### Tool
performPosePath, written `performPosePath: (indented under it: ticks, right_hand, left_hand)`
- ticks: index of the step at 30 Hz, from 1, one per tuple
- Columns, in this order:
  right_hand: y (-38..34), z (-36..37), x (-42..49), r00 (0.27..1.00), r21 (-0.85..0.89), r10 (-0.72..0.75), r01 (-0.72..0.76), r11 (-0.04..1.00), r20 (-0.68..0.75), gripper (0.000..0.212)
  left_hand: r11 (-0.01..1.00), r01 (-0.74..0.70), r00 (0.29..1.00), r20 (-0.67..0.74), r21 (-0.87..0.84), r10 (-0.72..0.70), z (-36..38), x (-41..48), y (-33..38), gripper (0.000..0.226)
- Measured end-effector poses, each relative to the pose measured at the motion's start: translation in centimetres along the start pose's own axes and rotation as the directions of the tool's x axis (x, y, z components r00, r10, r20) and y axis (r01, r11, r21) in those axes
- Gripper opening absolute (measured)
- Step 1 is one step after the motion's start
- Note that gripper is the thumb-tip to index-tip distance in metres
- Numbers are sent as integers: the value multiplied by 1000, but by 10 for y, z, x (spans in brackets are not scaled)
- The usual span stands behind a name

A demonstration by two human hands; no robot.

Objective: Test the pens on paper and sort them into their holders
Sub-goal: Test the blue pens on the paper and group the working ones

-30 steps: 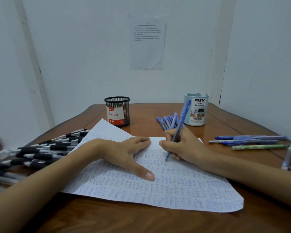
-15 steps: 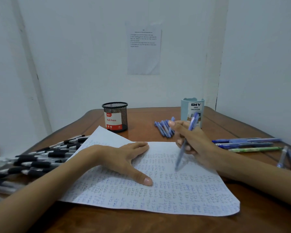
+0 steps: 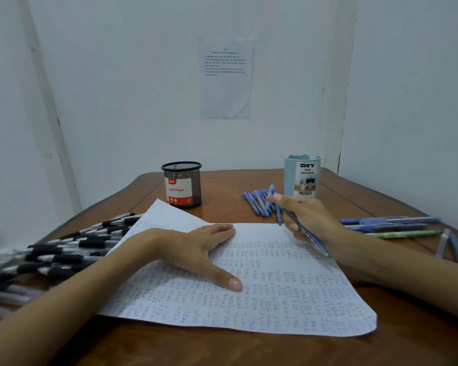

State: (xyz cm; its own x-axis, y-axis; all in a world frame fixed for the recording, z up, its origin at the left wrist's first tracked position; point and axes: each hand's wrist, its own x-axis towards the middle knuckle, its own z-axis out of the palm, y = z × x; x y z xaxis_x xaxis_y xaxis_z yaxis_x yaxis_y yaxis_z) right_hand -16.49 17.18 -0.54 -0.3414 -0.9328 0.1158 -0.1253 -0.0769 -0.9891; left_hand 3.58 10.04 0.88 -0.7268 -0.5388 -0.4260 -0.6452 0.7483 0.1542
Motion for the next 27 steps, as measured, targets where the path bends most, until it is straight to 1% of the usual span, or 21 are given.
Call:
performPosePath:
  ticks: [1, 4, 6, 7, 9, 11, 13, 14, 15, 16, 17, 18, 20, 21, 23, 25, 27]
  right_hand:
    - [-1, 0, 1, 1000, -27, -10, 9, 1000, -27, 29]
    - [-6, -1, 18, 997, -151, -23, 11, 988, -77, 34]
    - [-10, -5, 43, 996, -275, 28, -50, 960, -84, 35]
    - [-12, -8, 57, 994, -335, 55, -82, 939, -91, 32]
    - [-12, -13, 84, 992, -496, 48, -99, 862, -115, 26]
    - [-9, -15, 100, 995, -639, 17, -76, 766, -98, 32]
    - [-3, -13, 105, 998, -746, 6, -51, 664, -63, 39]
    - [-1, -12, 106, 999, -789, -4, -40, 613, -54, 42]
    - [1, -10, 105, 999, -817, -15, -27, 575, -43, 43]
    - [0, -11, 103, 999, -833, -31, -4, 553, -26, 44]
    - [-1, -12, 100, 999, -837, -48, 25, 546, -2, 44]
    - [-4, -16, 96, 997, -836, -67, 58, 545, 26, 42]
    - [-11, -30, 87, 992, -842, -97, 118, 526, 78, 28]
    - [-17, -40, 80, 990, -857, -93, 137, 496, 104, 20]
    - [-29, -66, 64, 991, -893, -19, 126, 432, 131, 18]
    - [-37, -96, 48, 991, -925, 80, 70, 374, 107, 22]
    - [-39, -124, 40, 982, -957, 181, 6, 289, 61, 28]
  left_hand:
    - [1000, -3, 1000, -3, 0, 3, 0, 0, 0, 109]
    - [1000, -11, 1000, -8, 9, 11, 0, 1, -2, 102]
    - [1000, -8, 1000, -6, 12, 8, -1, -1, -1, 104]
    - [1000, -4, 1000, -6, 16, 4, -1, -1, -1, 104]
    - [999, 4, 1000, -17, 44, -3, 0, -1, -1, 99]
    - [997, 6, 1000, -21, 83, -4, 1, -1, -2, 101]
    - [991, -19, 1000, 1, 131, 19, 3, 0, -2, 121]
    - [989, -26, 1000, 4, 143, 26, 4, 0, -1, 125]
    - [990, -22, 1000, -1, 143, 22, 4, 0, -2, 119]
    - [991, -17, 1000, -14, 133, 19, 4, 0, -1, 107]
    - [992, -6, 999, -33, 124, 10, 4, 0, -1, 97]
    - [993, -1, 999, -48, 115, 7, 3, -1, 1, 92]
    - [995, -3, 998, -58, 105, 9, 2, -1, 1, 93]
    - [996, -3, 998, -56, 93, 8, 2, -1, 0, 94]
    - [997, -8, 998, -54, 75, 12, 1, -1, -1, 97]
    - [997, -10, 998, -54, 70, 14, 1, -1, -1, 99]
    - [998, -4, 999, -49, 65, 8, 2, 0, -1, 105]
